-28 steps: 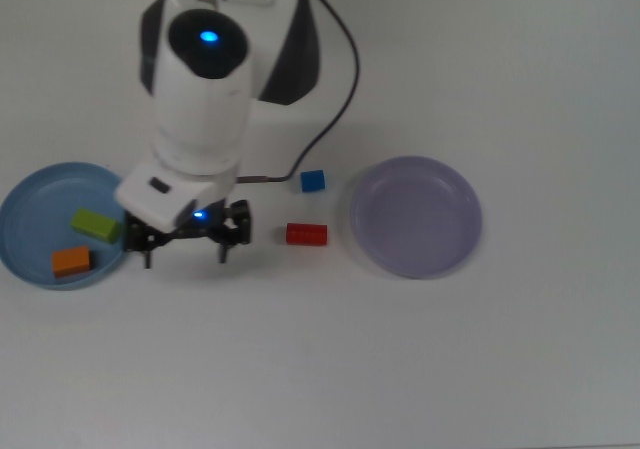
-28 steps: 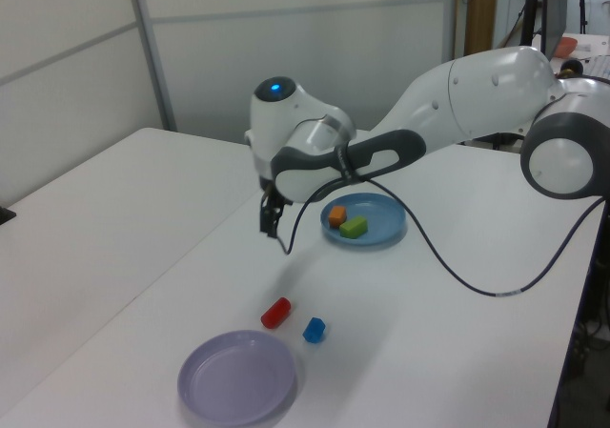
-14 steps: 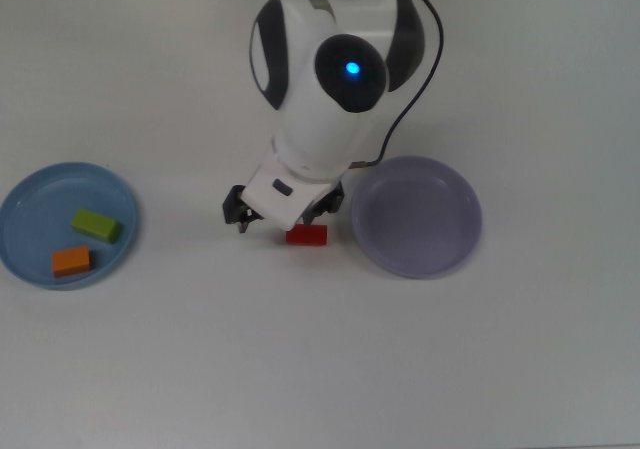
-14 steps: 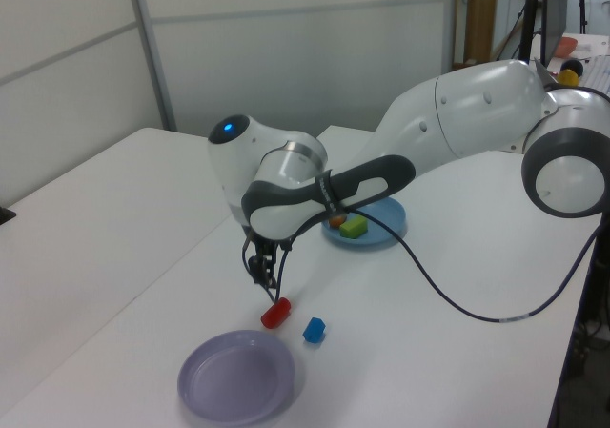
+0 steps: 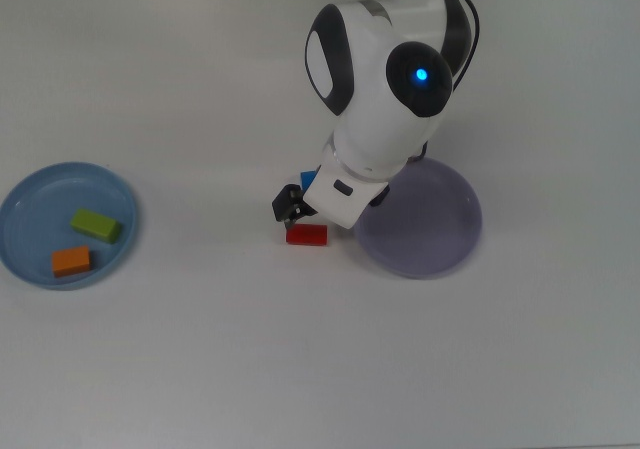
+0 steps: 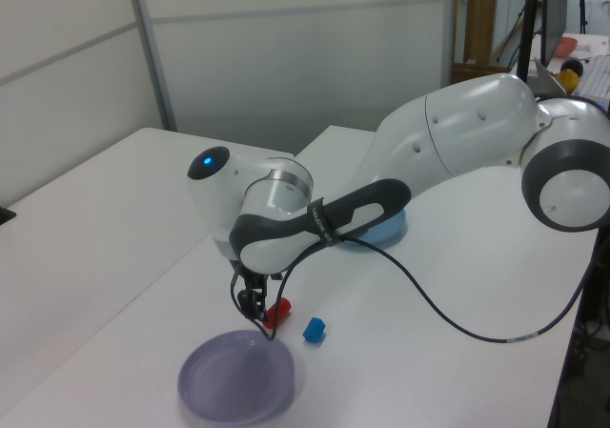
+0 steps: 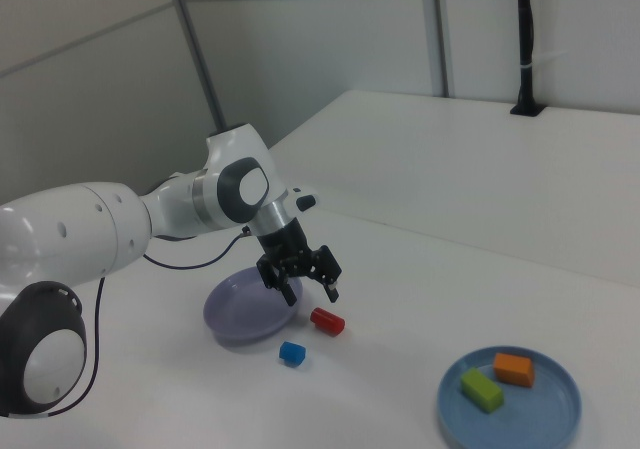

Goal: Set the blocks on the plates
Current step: 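Move the gripper to the red block and grasp it, then carry the red block onto the lavender plate and release it, then lower the gripper onto the blue cube and grasp it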

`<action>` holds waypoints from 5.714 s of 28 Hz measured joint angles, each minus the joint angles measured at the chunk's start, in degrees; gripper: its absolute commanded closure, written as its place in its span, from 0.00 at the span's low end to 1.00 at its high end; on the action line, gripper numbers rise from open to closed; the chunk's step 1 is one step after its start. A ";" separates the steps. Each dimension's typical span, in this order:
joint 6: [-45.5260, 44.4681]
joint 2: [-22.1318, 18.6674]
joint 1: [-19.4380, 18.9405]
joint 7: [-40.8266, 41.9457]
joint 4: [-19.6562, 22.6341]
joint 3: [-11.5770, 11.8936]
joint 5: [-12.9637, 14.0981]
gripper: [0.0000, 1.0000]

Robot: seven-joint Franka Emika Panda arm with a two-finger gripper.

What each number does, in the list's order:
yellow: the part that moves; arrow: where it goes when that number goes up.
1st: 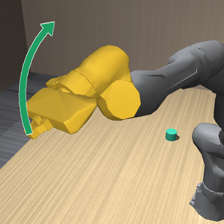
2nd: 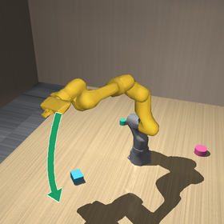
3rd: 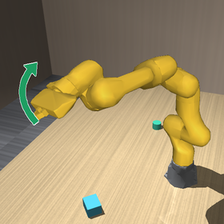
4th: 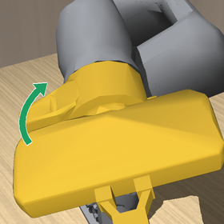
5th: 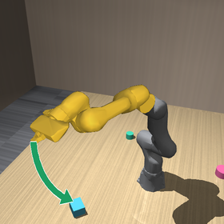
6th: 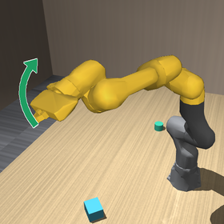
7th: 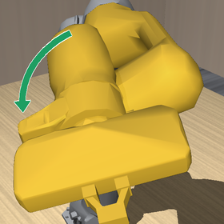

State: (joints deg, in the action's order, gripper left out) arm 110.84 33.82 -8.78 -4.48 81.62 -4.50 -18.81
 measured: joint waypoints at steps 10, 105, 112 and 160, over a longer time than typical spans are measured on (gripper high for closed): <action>0.08 2.13 0.00 -0.01 0.08 0.03 -0.05 0.00; 0.88 1.02 -2.29 -0.19 -1.72 -6.07 -1.84 0.35; 0.88 1.58 -4.61 -0.19 -1.56 -6.09 -2.32 0.00; -18.63 2.85 -1.80 5.20 0.49 -1.33 -5.25 0.00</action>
State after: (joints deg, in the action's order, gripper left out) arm 92.21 36.67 -10.58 0.72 82.11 -5.83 -24.06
